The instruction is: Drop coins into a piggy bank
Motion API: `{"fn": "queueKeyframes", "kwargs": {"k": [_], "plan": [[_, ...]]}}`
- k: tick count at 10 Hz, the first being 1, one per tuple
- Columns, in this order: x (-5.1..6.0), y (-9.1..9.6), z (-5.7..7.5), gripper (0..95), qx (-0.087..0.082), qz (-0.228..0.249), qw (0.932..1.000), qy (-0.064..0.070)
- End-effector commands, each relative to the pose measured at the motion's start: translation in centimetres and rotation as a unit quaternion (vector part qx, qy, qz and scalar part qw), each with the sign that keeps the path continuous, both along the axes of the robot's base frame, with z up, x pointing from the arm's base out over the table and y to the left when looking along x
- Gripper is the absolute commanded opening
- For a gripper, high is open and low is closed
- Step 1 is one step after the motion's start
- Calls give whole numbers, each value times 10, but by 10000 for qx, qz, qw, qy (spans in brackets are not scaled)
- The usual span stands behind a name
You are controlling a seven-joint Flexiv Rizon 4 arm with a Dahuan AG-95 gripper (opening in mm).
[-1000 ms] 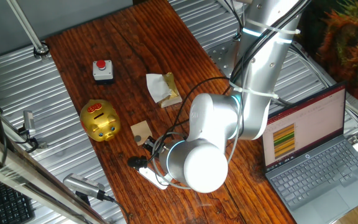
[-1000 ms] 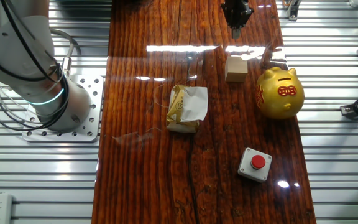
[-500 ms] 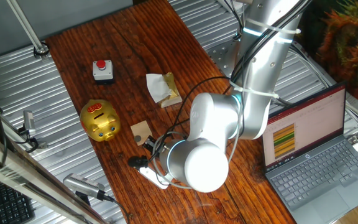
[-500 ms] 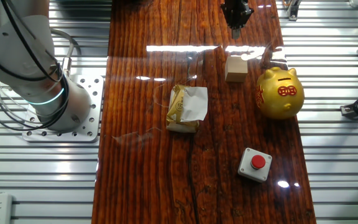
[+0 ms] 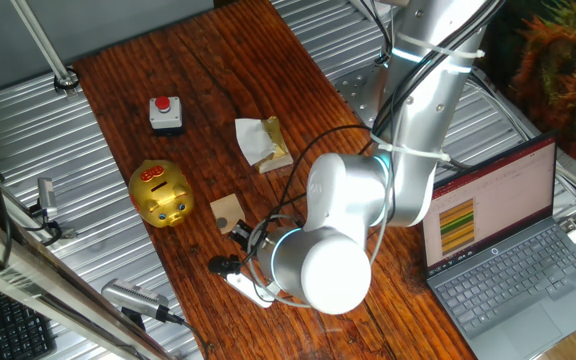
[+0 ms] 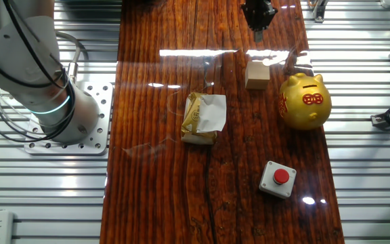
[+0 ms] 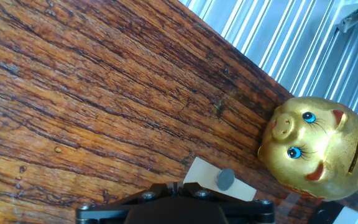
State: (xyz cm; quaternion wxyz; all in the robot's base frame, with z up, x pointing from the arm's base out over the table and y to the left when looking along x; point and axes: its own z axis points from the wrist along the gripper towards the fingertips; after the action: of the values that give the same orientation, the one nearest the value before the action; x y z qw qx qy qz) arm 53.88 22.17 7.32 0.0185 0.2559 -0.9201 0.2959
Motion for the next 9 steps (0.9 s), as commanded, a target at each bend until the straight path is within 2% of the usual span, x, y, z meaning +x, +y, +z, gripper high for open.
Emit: {"fn": "queueKeyframes", "kwargs": {"k": [1, 4, 5, 9], "plan": [[2, 0, 1, 0, -106, 54, 9999, -1], [2, 0, 0, 0, -184, 122, 9998, -11], [3, -2, -2, 0, -256, 188, 9995, -17], [9, -3, -3, 0, -326, 259, 9991, -4]]}}
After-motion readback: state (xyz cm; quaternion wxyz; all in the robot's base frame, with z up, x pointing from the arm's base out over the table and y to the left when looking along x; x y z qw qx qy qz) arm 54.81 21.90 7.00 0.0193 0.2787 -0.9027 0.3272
